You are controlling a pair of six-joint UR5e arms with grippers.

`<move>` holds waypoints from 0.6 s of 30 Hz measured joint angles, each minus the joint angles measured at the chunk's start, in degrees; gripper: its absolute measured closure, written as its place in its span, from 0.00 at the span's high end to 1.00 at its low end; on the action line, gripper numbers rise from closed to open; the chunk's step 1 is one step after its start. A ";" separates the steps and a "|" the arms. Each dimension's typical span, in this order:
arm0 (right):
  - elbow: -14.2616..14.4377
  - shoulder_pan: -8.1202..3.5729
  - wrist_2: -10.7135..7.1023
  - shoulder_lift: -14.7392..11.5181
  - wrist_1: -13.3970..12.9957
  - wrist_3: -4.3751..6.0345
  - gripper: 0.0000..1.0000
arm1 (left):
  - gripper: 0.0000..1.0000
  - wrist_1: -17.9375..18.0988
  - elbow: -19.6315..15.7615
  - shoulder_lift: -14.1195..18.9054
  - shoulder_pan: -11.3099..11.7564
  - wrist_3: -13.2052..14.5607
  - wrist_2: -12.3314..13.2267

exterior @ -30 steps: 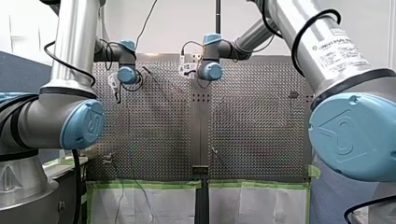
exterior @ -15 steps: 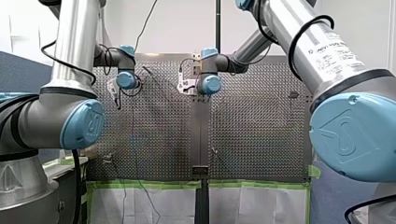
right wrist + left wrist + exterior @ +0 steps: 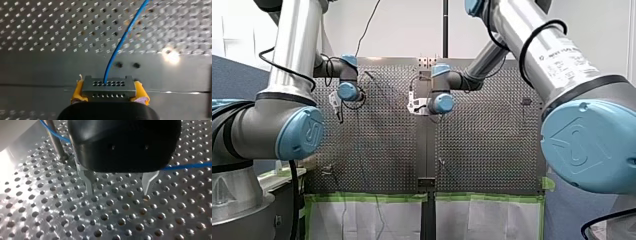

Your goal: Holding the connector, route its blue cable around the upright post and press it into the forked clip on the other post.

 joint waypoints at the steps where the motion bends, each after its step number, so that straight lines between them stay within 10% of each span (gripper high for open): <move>1: 0.24 -0.08 0.33 0.25 0.03 -0.12 0.00 | 1.00 -0.13 0.00 -0.02 -0.03 0.05 -0.23; 18: 8.58 -2.60 1.74 1.32 -7.46 0.43 0.00 | 1.00 -1.16 -0.01 -0.34 -0.38 -0.27 0.37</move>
